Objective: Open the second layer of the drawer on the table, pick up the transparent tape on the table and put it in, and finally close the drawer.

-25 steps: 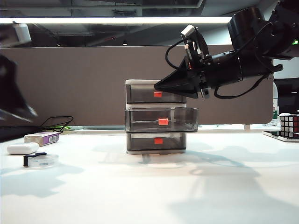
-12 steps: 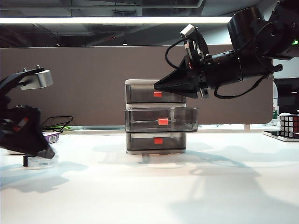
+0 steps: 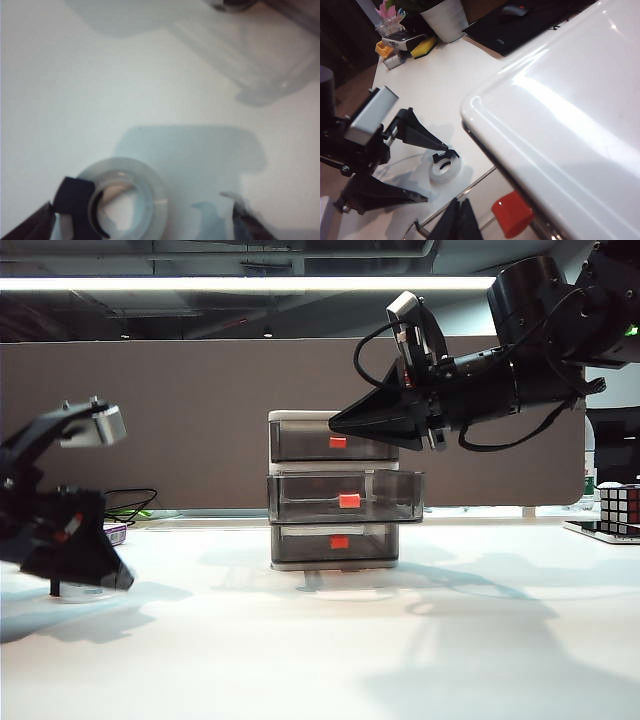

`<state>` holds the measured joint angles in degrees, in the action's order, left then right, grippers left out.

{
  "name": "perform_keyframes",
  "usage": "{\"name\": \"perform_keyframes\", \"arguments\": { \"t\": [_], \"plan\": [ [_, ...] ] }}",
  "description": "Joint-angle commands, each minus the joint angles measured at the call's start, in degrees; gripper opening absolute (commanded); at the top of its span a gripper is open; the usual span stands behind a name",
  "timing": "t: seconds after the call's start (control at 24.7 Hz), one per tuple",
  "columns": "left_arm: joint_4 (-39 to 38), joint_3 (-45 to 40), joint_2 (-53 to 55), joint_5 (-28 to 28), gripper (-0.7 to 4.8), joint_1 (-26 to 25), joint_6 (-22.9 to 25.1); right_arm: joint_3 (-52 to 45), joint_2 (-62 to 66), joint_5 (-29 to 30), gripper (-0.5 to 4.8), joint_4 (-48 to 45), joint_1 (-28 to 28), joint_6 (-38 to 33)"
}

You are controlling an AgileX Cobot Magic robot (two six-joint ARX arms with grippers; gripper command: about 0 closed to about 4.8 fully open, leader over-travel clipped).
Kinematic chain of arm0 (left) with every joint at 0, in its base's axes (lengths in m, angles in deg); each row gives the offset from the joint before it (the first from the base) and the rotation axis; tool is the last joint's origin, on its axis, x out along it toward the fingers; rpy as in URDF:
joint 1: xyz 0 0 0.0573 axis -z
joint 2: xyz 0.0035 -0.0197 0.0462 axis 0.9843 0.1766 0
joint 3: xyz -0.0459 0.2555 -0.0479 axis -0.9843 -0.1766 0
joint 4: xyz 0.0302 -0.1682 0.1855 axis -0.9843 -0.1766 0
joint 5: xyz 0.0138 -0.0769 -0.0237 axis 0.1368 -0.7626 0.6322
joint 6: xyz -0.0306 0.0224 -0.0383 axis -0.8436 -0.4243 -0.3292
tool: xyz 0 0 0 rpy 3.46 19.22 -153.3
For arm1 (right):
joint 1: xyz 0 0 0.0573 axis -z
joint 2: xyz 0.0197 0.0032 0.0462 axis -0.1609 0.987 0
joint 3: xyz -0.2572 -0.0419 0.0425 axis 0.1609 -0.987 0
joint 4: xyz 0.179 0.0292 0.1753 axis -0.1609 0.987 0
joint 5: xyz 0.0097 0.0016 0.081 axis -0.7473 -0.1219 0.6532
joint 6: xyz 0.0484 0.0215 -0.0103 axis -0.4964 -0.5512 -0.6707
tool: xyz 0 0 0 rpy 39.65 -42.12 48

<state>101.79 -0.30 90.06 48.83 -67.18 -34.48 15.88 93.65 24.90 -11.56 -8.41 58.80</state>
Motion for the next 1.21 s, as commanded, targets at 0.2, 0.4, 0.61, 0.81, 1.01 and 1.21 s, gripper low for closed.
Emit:
{"name": "perform_keyframes", "arguments": {
  "t": [0.2, 0.4, 0.61, 0.81, 1.01, 1.21],
  "plan": [
    [3.3, 0.15, 2.49, 2.29, 4.79, -0.77, -0.24, 0.2, -0.26, 0.31, -0.05, 0.11, -0.09, -0.07],
    [3.52, 0.15, 2.71, 2.32, 4.79, -0.77, -0.22, 0.2, -0.26, 0.31, -0.05, 0.33, -0.09, -0.07],
    [5.53, 0.17, 5.11, 2.29, 4.79, -0.77, -1.03, 0.2, -0.26, 0.28, -0.05, 0.33, -0.09, -0.07],
    [5.66, 0.17, 6.14, 2.64, 4.79, -0.77, -1.07, 0.2, -0.26, 0.28, -0.05, 0.35, -0.09, -0.07],
    [5.81, 0.17, 6.16, 2.95, 4.46, -0.77, -1.05, 0.2, -0.26, 0.28, -0.05, 0.33, -0.09, -0.07],
    [5.81, 0.17, 6.19, 2.93, 3.71, -0.77, -0.87, 0.2, -0.26, 0.28, -0.05, 0.31, -0.09, -0.07]
  ]
}}
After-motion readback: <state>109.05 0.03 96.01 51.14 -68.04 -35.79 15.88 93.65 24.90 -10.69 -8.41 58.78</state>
